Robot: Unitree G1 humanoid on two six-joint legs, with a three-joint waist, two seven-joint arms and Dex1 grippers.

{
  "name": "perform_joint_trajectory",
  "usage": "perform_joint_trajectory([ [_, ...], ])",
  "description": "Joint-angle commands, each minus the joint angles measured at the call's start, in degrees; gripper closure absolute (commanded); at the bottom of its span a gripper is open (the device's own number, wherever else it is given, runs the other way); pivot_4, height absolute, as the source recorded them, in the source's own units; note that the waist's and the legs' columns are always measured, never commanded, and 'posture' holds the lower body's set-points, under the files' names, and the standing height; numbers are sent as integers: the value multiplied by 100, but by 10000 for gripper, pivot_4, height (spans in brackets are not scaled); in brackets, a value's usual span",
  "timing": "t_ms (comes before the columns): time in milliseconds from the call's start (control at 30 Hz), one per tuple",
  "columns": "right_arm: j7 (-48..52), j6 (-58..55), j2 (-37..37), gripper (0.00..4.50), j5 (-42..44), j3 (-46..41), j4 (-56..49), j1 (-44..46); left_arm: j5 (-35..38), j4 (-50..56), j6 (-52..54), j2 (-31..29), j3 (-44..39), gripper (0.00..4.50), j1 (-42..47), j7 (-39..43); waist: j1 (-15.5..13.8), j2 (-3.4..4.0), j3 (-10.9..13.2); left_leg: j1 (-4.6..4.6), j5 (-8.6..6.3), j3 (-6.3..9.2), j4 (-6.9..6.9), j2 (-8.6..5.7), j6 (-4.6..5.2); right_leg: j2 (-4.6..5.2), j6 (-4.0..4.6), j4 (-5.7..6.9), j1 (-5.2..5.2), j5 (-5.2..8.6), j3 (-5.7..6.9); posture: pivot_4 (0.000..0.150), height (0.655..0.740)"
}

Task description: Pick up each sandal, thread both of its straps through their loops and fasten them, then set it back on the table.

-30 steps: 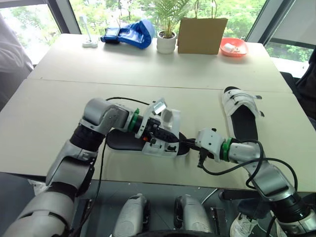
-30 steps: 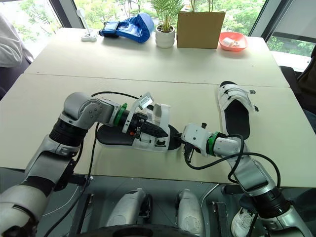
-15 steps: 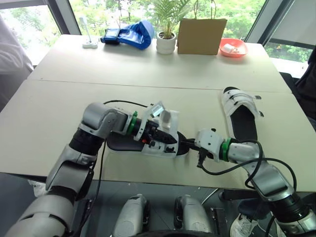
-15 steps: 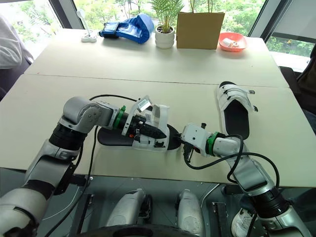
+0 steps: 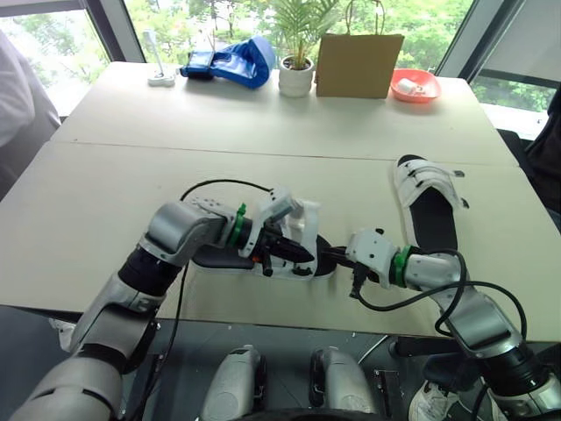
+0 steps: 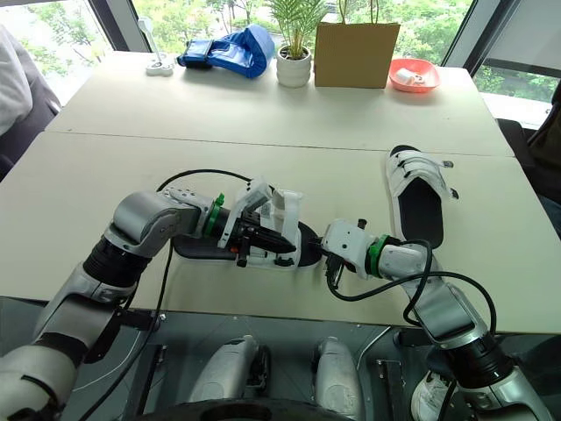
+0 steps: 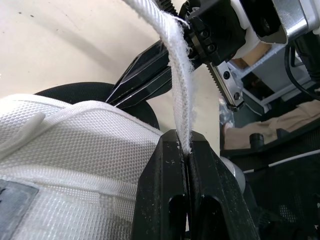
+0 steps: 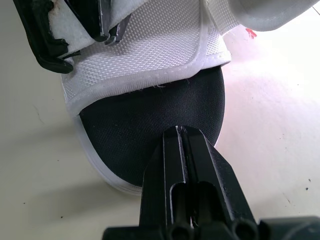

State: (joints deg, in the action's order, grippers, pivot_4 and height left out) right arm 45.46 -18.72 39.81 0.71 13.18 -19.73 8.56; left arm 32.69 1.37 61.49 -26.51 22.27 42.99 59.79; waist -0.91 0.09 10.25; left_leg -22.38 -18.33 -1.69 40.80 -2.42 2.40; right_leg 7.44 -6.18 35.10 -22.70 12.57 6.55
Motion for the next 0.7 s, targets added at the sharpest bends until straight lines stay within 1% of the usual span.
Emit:
perform_joint_trajectory([
  [33,16,-130,-38,45000,-113,182,110,-154,-114,145,-110,-27,201,44520,-125,88,1,0,0,0,1,0,0,0,2,0,0,0,0,0,0,1500,7209],
  [100,3,-102,-27,45000,-137,205,86,-221,-55,307,-268,-178,194,44520,-236,340,6,0,0,0,2,0,-2,0,4,0,0,-1,-1,0,0,1500,7209],
  [133,13,-96,-6,45000,-140,203,65,-247,-10,470,-380,-393,268,44520,-308,676,12,0,0,0,3,0,-5,0,5,1,0,-1,-2,0,0,1500,7209],
  [200,31,-90,16,45000,-148,193,41,-268,-55,642,-618,-685,412,44520,-412,1086,17,1,1,-1,3,-1,-14,0,7,1,5,-2,-9,3,-1,1500,7209],
  [300,42,-89,22,45000,-164,199,28,-271,-305,570,-947,-822,602,44520,-467,1212,20,2,0,-1,5,-1,-29,0,3,0,15,-2,-15,11,0,1500,7209],
  [433,47,-96,27,45000,-172,228,-2,-289,-420,525,-1135,-818,650,44520,-565,1282,20,2,-1,5,10,-1,-50,0,-4,-1,19,-6,-16,15,0,1500,7209],
  [533,50,-100,37,45000,-171,232,-18,-303,-568,466,-1248,-755,672,44520,-650,1189,17,2,-1,12,13,-1,-65,0,-8,-1,26,-6,-16,22,1,1500,7209],
  [633,58,-107,49,45000,-160,222,-39,-323,-734,320,-1379,-624,643,36268,-671,1001,12,3,-3,15,15,-1,-70,0,-9,-1,27,-5,-15,24,2,1500,7209],
  [700,63,-109,43,45000,-162,233,-36,-321,-791,280,-1479,-611,629,26232,-670,1037,12,1,-5,15,15,-1,-69,0,-8,-1,26,-5,-13,24,3,1500,7209],
])
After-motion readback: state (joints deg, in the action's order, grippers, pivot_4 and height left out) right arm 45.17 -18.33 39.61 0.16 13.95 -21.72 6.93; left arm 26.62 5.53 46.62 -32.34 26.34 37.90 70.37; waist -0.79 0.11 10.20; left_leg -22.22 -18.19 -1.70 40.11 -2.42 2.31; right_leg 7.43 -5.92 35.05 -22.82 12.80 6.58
